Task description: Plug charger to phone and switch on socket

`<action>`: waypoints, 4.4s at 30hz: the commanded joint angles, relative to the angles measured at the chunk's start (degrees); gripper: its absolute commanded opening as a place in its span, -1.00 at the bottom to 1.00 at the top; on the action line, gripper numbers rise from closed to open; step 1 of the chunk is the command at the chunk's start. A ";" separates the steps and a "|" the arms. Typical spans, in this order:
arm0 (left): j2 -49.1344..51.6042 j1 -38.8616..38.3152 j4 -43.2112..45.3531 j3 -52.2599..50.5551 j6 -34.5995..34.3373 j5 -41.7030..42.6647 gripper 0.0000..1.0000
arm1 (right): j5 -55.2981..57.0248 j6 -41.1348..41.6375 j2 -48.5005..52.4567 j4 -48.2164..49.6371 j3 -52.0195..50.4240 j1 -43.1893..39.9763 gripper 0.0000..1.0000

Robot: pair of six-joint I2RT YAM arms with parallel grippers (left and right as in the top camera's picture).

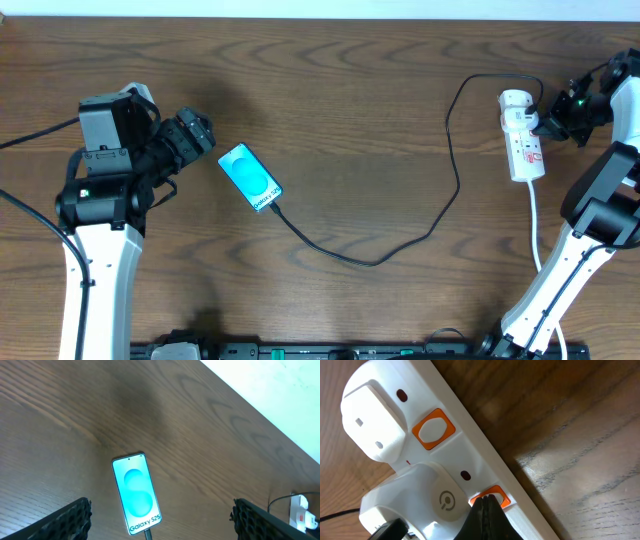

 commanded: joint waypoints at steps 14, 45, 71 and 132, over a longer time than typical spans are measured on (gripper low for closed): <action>0.17 0.24 0.00 0.04 0.55 -0.81 0.81 | -7.78 0.63 1.40 -0.13 -0.90 6.43 -0.98; 0.17 0.24 0.00 0.04 1.22 -0.81 0.81 | -8.00 1.99 1.40 0.52 -0.90 9.25 -0.98; 0.17 0.24 -0.02 0.04 1.42 -0.81 0.81 | -9.64 2.58 1.40 1.01 -0.90 11.76 -0.98; 0.17 0.24 0.00 0.00 1.62 -0.81 0.81 | -8.22 3.67 1.40 2.89 -0.90 8.90 -0.98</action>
